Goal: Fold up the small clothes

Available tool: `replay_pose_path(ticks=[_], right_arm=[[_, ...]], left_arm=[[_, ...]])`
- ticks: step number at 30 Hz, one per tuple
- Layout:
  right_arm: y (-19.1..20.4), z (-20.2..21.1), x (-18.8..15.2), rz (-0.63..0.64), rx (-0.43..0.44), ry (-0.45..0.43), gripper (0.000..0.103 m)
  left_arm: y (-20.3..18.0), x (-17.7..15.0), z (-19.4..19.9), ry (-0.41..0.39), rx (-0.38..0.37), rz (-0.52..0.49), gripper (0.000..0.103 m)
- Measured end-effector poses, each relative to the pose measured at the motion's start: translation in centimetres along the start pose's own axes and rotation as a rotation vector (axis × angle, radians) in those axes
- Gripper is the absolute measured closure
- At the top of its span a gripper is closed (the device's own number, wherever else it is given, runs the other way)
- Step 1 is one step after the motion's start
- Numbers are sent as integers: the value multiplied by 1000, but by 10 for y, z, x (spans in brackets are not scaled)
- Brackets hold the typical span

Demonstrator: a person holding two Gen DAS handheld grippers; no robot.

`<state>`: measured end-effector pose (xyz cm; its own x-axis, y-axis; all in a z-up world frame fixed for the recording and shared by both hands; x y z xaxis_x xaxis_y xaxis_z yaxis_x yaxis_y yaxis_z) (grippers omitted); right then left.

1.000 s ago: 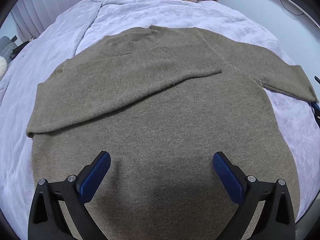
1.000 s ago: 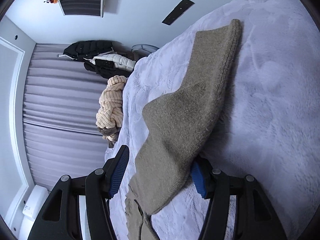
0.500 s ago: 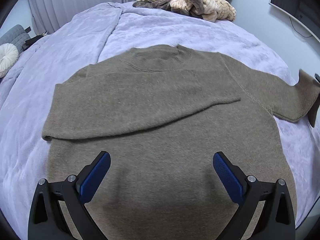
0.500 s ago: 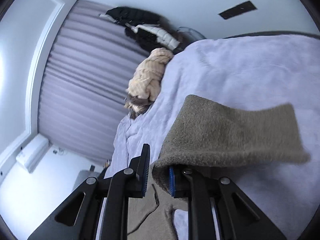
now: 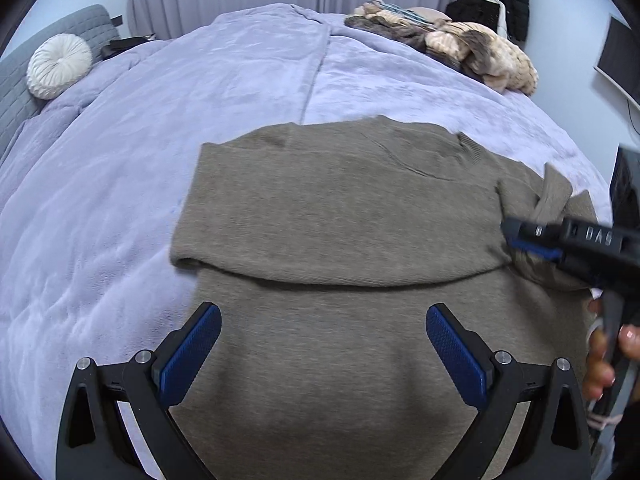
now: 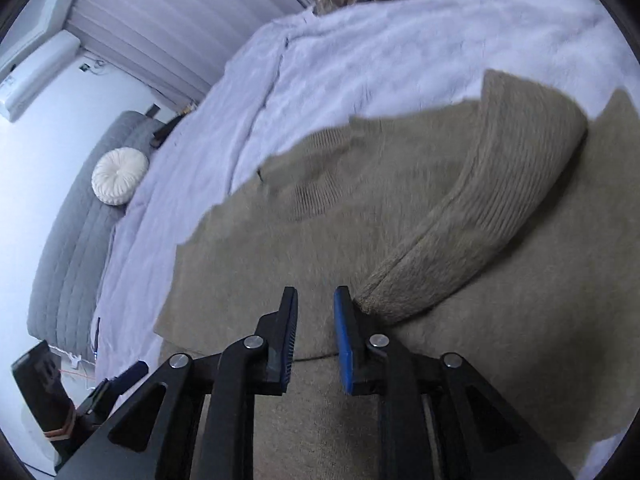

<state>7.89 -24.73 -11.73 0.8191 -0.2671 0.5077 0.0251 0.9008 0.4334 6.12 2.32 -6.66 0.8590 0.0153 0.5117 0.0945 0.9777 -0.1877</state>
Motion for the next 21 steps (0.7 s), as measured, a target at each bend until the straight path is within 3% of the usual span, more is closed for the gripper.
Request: replay_pose_path(ticks=[1, 5, 10, 11, 12, 13, 14, 18, 20, 21], right_arm=[[-4, -4, -6, -29, 8, 8, 63], [-23, 17, -11, -168, 33, -82, 61], [-56, 47, 6, -340, -50, -231, 61], [-57, 47, 9, -350, -60, -233, 61], [-58, 44, 15, -352, -70, -231, 70], [-55, 41, 21, -336, -74, -224, 89], [-49, 38, 26, -302, -73, -215, 93], [17, 16, 54, -19, -64, -163, 94], [40, 8, 51, 62, -116, -120, 94], [44, 7, 49, 75, -181, -105, 92]], left_arm=[[3, 1, -1, -2, -1, 5, 0], [15, 9, -11, 12, -15, 27, 0], [22, 14, -13, -3, -45, 59, 0], [24, 14, -13, -4, -48, 64, 0], [28, 15, -13, -5, -51, 71, 0], [32, 15, -12, -5, -51, 78, 0], [35, 15, -11, -7, -49, 83, 0], [53, 16, -6, -30, -25, 106, 0], [59, 16, -5, -31, -21, 120, 0], [61, 15, -5, -27, -29, 126, 0]])
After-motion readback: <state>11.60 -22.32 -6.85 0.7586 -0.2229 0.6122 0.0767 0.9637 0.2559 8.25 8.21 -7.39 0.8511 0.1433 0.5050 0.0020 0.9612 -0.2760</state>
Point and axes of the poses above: each gripper's, at about its wrist camera, not at the fingertips, and z roughly against the way its jaws point, y to its left, x to its top, the point moved 3 cm from there along -z, roughly the way its jaws point, and after that the axes turned 11 degrees about z, right-handed, at the moved point
